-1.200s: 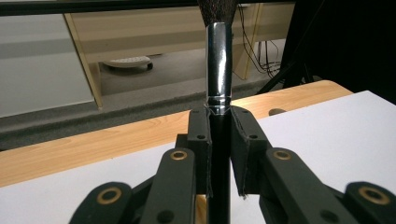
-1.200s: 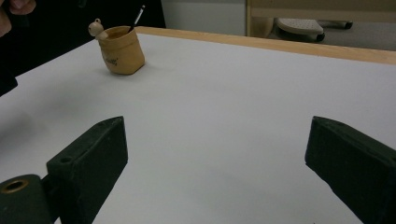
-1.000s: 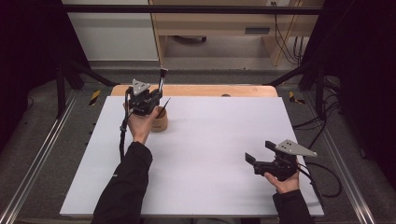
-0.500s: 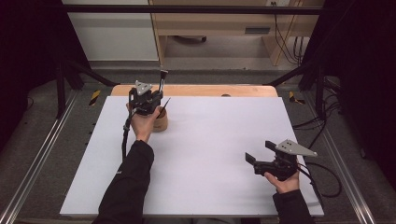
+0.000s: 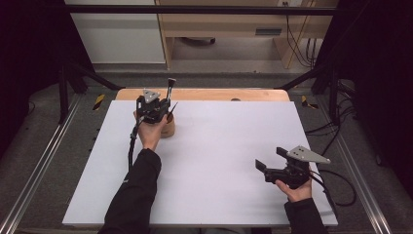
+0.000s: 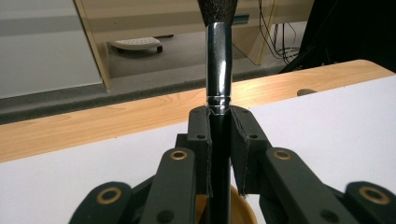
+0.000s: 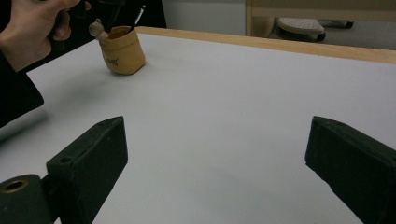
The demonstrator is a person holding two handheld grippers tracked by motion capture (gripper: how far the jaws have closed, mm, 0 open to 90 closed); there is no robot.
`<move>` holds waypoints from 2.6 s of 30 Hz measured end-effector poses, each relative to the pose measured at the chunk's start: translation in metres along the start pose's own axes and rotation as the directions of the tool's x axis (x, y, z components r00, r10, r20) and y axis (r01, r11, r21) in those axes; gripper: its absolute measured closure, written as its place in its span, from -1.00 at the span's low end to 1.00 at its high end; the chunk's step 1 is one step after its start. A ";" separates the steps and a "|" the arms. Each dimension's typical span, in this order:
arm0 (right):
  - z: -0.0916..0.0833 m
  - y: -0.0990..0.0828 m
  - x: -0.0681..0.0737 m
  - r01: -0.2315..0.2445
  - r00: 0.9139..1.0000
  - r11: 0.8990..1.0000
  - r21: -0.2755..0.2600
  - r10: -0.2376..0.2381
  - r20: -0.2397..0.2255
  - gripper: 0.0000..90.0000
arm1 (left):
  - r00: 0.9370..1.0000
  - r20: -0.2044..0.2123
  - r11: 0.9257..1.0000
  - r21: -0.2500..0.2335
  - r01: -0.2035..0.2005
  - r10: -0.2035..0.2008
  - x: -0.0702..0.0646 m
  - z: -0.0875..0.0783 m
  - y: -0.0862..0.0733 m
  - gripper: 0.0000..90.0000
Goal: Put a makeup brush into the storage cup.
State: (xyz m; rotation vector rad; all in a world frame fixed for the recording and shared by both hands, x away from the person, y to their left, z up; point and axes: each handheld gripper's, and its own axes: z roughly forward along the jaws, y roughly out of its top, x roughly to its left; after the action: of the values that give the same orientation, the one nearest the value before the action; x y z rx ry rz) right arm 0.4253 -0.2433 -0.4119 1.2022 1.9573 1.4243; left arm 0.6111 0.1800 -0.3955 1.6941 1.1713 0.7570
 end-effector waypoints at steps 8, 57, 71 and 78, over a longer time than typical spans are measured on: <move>0.000 0.000 0.000 0.001 1.000 1.000 0.001 -0.001 0.000 -0.86 | 1.000 -0.002 1.000 0.015 -0.011 0.011 -0.001 0.004 -0.010 0.75; 0.001 0.000 0.002 -0.003 1.000 1.000 0.000 0.003 -0.008 -0.86 | 0.999 0.008 0.997 0.059 -0.054 0.054 0.000 0.006 -0.031 0.75; 0.000 0.001 0.002 -0.015 1.000 1.000 -0.008 0.015 -0.015 -0.85 | 0.998 0.060 0.999 0.027 -0.030 0.028 -0.001 -0.021 -0.022 0.60; -0.003 0.003 0.003 -0.013 1.000 1.000 -0.017 0.013 -0.012 -0.86 | 0.993 0.122 1.000 0.009 -0.012 0.011 0.002 -0.049 -0.015 0.38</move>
State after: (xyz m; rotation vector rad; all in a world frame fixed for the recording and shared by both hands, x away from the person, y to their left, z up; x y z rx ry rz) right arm 0.4228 -0.2424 -0.4077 1.2037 1.9443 1.4550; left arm 0.5638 0.2000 -0.3903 1.7314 1.0830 0.6470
